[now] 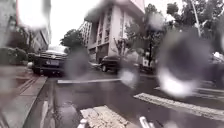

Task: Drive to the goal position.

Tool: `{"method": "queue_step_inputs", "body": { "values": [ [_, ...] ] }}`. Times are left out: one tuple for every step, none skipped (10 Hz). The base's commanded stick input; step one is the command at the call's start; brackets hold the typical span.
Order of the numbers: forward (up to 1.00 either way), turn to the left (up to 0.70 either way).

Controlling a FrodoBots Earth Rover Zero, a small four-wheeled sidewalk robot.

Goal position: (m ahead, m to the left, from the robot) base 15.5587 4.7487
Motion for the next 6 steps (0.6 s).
{"method": "queue_step_inputs", "body": {
  "values": [
    [0.45, 0.27],
    [0.45, 0.27],
    [0.45, 0.27],
    [0.45, 0.27],
    [0.57, 0.21],
    [0.7, 0.0]
  ]
}}
